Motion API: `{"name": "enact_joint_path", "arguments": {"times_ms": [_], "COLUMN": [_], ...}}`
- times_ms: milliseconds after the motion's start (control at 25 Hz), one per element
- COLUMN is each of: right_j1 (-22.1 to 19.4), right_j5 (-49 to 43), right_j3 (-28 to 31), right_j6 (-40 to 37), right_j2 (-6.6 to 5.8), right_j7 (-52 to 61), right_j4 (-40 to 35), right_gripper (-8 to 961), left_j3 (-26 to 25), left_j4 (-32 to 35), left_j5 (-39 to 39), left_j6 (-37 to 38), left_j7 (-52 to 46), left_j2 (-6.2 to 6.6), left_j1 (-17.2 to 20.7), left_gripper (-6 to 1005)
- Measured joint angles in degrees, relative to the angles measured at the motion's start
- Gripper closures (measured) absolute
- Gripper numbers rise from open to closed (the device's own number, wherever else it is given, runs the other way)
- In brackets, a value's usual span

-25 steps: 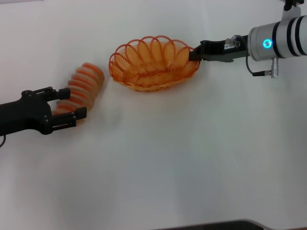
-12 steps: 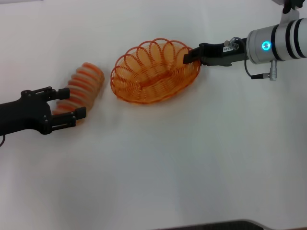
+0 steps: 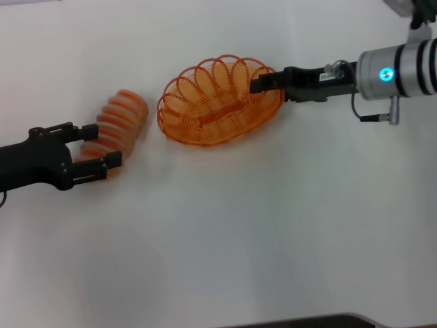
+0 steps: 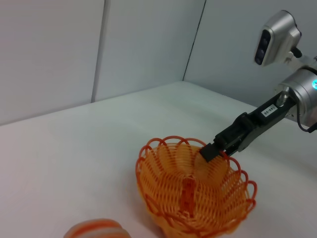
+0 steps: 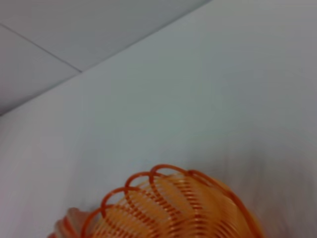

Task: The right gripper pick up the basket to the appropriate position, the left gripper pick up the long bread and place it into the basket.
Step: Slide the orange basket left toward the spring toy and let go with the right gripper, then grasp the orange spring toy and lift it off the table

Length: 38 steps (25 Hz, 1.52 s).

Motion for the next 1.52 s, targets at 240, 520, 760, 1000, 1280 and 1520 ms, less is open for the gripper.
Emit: {"name": "enact_joint_path", "arguments": {"times_ms": [240, 520, 760, 1000, 1280, 1520], "right_j1": [-5.0, -12.2, -16.7, -19.1, -21.3, -22.2], "right_j5": [8.2, 18.8, 27.1, 27.4, 27.4, 26.5], "right_j3": [0.3, 0.5, 2.5, 5.5, 5.9, 5.8], "right_j6": [-4.4, -8.0, -15.7, -22.3, -24.8, -26.2], "right_j2": [-0.11, -0.29, -0.67, -0.70, -0.26, -0.67], "right_j7": [-6.4, -15.5, -30.4, -44.9, -58.5, -64.0], "right_j4": [-5.7, -10.9, -11.6, -11.1, -9.8, -8.4], "right_gripper": [117, 68, 70, 70, 66, 63], "left_j3": [-0.1, -3.3, -7.4, -9.6, -9.0, -5.7], "left_j4": [0.0, -1.2, -5.2, -7.5, -7.4, -6.0], "left_j5": [-2.8, -5.8, -8.6, -9.0, -7.9, -7.2], "left_j6": [0.1, 0.4, 0.0, -1.2, -6.9, -10.0], "left_j7": [-0.2, -0.5, -1.0, -5.2, -16.5, -28.8], "left_j2": [-0.08, -0.15, -0.16, -0.33, -1.07, 0.03], "left_j1": [0.4, 0.5, 0.5, 0.2, -1.8, -3.1], "left_gripper": [248, 247, 248, 248, 249, 254]}}
